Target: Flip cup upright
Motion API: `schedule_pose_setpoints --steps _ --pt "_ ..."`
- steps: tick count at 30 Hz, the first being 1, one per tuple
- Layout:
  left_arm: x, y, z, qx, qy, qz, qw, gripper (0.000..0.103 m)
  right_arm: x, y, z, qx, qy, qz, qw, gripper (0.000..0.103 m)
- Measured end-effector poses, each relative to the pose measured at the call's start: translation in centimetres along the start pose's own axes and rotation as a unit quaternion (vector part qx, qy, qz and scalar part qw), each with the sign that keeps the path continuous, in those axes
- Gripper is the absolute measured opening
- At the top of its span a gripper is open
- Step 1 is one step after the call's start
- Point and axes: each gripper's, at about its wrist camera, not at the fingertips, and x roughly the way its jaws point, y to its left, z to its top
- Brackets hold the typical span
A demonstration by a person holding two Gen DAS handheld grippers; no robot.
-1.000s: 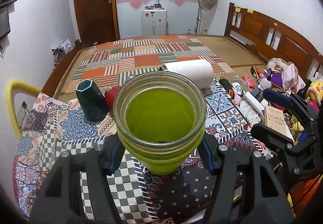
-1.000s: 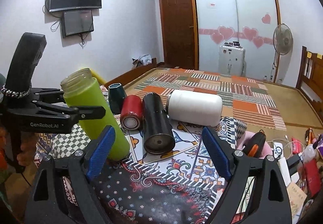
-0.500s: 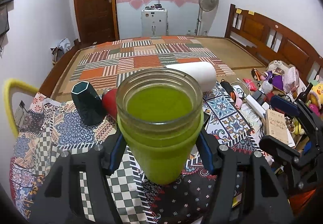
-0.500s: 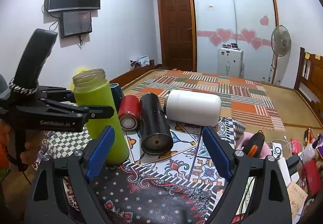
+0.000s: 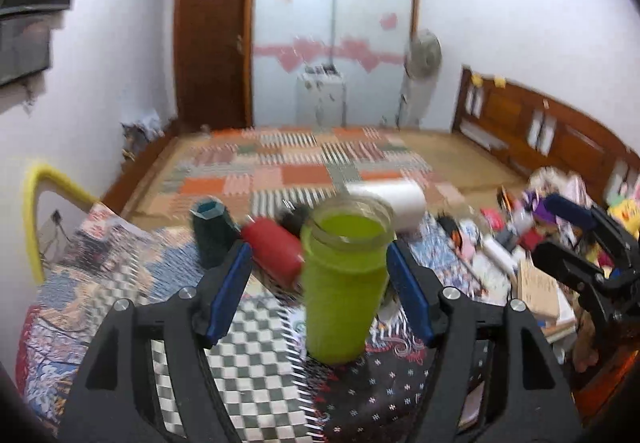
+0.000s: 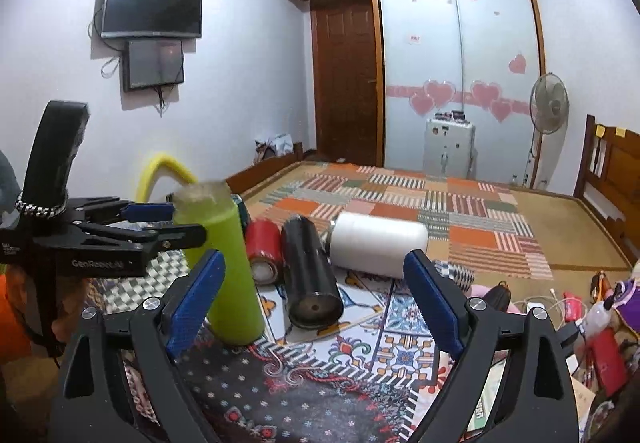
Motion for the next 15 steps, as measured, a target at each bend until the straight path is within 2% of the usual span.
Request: schedule_pose_setpoints --steps 4,8,9,15 --pt "-4.9 0.6 0.6 -0.006 -0.067 0.022 0.9975 0.072 -2.0 1.0 0.9 0.003 -0.028 -0.006 1.000 0.095" --pt "-9.2 0.4 0.3 -0.004 -0.128 0.037 0.9911 0.088 -4.2 2.3 1.5 0.006 -0.055 -0.014 0.998 0.097" --pt "-10.1 0.2 0.1 0.000 -0.141 0.039 0.9893 0.089 -4.8 2.7 1.6 0.009 -0.062 -0.015 0.998 0.097" --pt "-14.2 -0.9 -1.3 0.012 -0.186 0.048 0.9814 0.096 -7.7 4.7 2.0 0.023 -0.097 -0.026 0.995 0.097"
